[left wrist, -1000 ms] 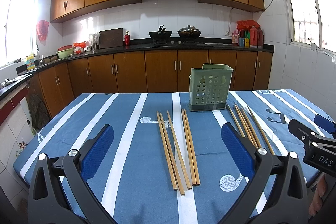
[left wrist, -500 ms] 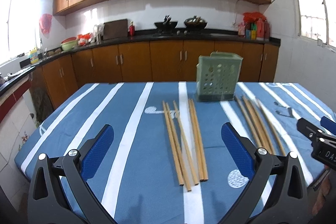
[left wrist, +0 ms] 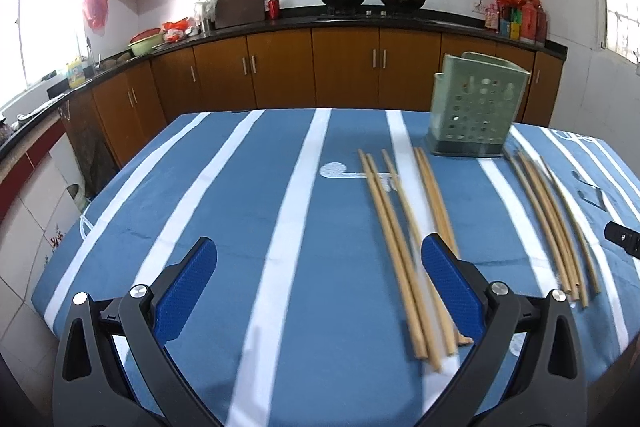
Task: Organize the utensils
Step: 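Lower both open tools over separate wooden chopsticks on the cloth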
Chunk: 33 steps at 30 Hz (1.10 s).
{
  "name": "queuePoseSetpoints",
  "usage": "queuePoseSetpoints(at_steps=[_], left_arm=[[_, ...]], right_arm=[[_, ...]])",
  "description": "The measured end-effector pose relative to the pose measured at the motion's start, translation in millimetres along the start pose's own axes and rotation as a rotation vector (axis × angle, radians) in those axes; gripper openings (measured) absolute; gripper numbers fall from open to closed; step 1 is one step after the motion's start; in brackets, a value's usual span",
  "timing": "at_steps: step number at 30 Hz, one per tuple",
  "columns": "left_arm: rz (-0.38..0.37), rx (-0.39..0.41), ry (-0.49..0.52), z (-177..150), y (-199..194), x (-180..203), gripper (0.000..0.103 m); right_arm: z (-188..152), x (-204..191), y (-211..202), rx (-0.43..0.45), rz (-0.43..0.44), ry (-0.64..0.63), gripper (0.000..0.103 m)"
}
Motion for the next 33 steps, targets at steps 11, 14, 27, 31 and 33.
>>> queuePoseSetpoints(at_steps=[11, 14, 27, 31, 33], left_arm=[[-0.098, -0.142, -0.002, 5.0, 37.1, -2.6, 0.074], [-0.138, -0.195, 0.005, 3.0, 46.8, 3.1, 0.061], [-0.194, -0.293, 0.082, -4.9, 63.4, 33.5, 0.036], [-0.166, -0.311, 0.092, -4.2, 69.8, 35.0, 0.027], [-0.149, -0.309, 0.1, -2.1, 71.8, 35.7, 0.02]], right_arm=[[9.5, -15.5, 51.6, -0.119, -0.046, -0.081, 0.039], [8.3, -19.8, 54.4, -0.102, -0.061, -0.11, 0.03], [13.0, -17.2, 56.1, -0.099, -0.052, -0.102, 0.022], [13.6, -18.4, 57.2, -0.105, -0.054, -0.1, 0.022], [15.5, -19.4, 58.6, -0.112, -0.056, -0.104, 0.022]])
Point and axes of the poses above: each gripper's, at about its wrist camera, not at the fingertips, and y roughly the way its jaws point, x to its right, z to its top, the point moved 1 cm from there along y, roughly the way its jaws point, and after that the axes turned 4 degrees about -x, right-handed, at the moved point
